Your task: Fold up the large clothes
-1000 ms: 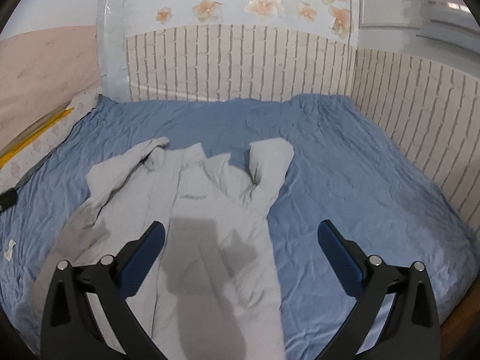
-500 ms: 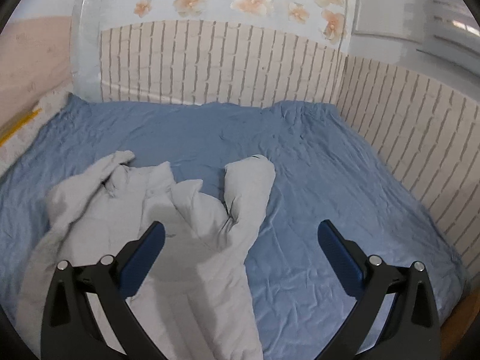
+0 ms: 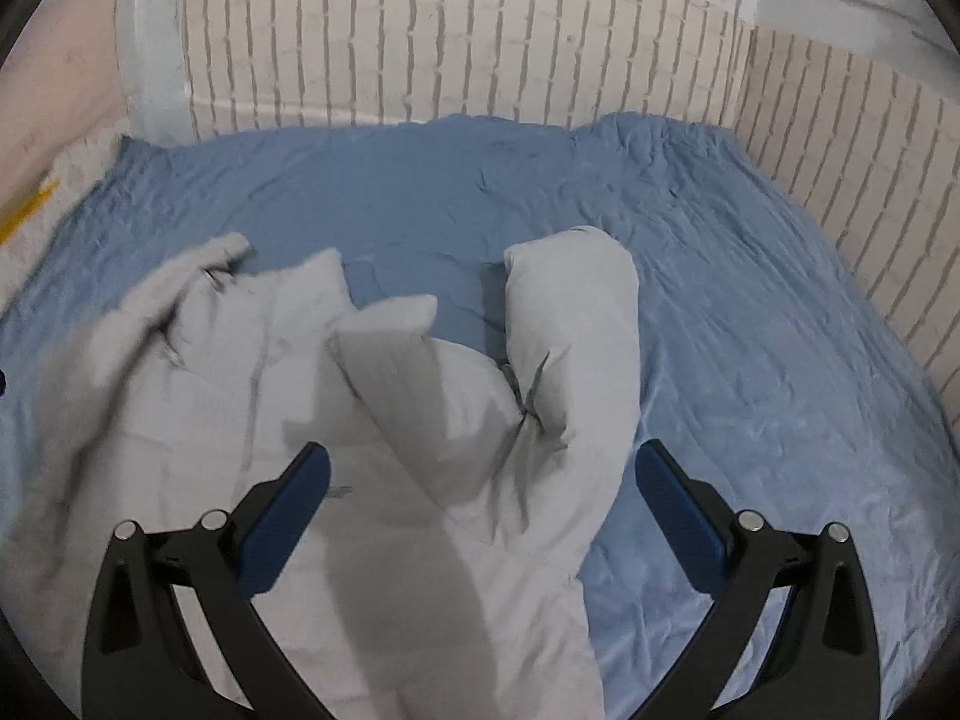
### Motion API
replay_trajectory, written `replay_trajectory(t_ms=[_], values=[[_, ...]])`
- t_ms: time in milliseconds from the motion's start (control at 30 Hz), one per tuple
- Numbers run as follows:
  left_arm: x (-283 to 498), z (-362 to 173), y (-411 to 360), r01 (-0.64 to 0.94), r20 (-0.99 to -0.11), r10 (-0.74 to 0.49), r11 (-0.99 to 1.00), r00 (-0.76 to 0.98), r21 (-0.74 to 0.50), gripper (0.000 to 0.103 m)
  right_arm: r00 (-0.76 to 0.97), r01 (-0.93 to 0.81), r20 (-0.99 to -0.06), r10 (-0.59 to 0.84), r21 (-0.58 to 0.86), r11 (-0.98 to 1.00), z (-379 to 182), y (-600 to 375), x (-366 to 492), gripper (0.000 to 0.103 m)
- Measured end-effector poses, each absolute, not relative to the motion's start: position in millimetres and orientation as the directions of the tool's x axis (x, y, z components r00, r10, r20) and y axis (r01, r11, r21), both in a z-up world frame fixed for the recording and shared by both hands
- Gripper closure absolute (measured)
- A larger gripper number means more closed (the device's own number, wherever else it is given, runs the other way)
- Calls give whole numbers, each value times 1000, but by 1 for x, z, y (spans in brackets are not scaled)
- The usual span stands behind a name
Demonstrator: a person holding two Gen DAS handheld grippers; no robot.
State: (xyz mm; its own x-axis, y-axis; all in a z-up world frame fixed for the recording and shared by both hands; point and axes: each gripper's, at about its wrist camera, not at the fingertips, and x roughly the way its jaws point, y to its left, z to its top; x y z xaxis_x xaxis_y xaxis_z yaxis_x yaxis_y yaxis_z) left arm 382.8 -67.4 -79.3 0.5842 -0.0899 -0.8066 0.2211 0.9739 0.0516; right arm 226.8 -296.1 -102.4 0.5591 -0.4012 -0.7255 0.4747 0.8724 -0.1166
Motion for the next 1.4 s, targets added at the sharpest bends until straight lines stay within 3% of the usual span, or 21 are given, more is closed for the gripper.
replay_trajectory(t_ms=[300, 367, 400, 433, 467, 533, 633, 1000, 1167, 1267, 1333, 1400], values=[[436, -158, -104, 228, -866, -32, 969, 498, 96, 4, 485, 422, -787, -381, -171, 890, -162, -294, 251, 2], [442, -172, -105, 227, -873, -11, 967, 487, 115, 27, 471, 404, -798, -375, -183, 896, -172, -293, 254, 2], [447, -181, -103, 218, -882, 22, 966, 471, 140, 49, 467, 399, -798, -380, -194, 896, -175, -291, 254, 2], [450, -186, -101, 205, -881, 50, 965, 471, 165, 65, 464, 393, -797, -388, -208, 896, -179, -290, 255, 2], [451, -188, -98, 201, -879, 57, 965, 473, 171, 67, 462, 388, -796, -391, -216, 896, -180, -290, 255, 2], [452, -184, -83, 187, -884, 12, 976, 468, 113, 86, 466, 375, -794, -390, -222, 900, -180, -287, 255, 2], [447, -170, -64, 193, -877, -18, 977, 480, 86, 97, 481, 366, -784, -391, -226, 903, -174, -282, 251, 2], [379, -166, 34, 137, -870, 149, 961, 470, 239, 99, 521, 348, -746, -415, -258, 901, -143, -256, 224, 2], [364, -183, 85, 87, -906, 89, 987, 415, 136, 93, 521, 350, -761, -387, -223, 910, -137, -252, 220, 2], [358, -184, 91, 85, -899, 75, 989, 432, 124, 79, 518, 336, -767, -378, -223, 915, -136, -245, 222, 2], [350, -174, 84, 67, -878, 112, 985, 466, 161, 55, 516, 324, -767, -382, -239, 915, -135, -240, 222, 2], [341, -156, 79, 67, -865, 89, 988, 493, 140, 38, 520, 308, -759, -392, -261, 915, -132, -234, 221, 2]])
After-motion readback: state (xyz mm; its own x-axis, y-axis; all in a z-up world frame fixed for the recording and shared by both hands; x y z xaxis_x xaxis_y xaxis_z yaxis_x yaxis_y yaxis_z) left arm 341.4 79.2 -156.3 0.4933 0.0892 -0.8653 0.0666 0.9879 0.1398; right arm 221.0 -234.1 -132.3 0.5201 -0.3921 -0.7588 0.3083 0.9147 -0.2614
